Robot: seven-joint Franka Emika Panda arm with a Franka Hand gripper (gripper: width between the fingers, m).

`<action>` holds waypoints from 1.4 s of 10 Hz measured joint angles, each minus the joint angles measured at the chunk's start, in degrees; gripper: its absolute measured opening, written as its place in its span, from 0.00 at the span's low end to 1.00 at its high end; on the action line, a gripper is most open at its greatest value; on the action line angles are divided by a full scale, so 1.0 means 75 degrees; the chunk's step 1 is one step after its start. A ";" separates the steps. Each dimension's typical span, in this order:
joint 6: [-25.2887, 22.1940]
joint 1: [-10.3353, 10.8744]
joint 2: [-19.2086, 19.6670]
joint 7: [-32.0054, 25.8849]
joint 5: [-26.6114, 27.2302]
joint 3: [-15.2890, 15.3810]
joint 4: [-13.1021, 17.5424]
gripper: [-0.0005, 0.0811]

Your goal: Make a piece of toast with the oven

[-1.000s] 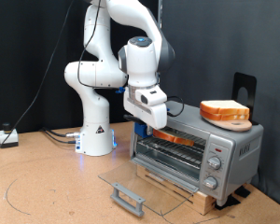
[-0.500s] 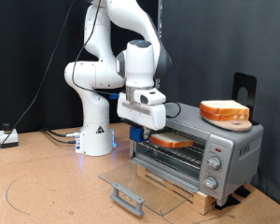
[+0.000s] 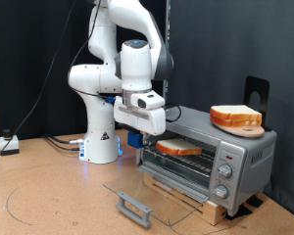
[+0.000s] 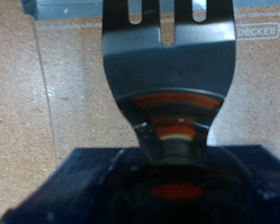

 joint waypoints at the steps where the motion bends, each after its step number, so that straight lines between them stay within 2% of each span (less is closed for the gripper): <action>1: -0.0341 0.0001 -0.0065 -0.0084 0.0063 -0.0186 0.0067 0.50; 4: -0.0897 -0.0129 -0.0193 -0.0217 0.0154 -0.0649 0.0190 0.50; 7: -0.0961 -0.0375 -0.0178 -0.0157 0.0030 -0.0665 0.0203 0.50; 11: -0.1123 -0.0385 -0.0097 0.0002 0.0366 -0.0715 0.0314 0.50; 14: -0.1126 -0.0511 -0.0096 -0.0029 0.0583 -0.1128 0.0407 0.50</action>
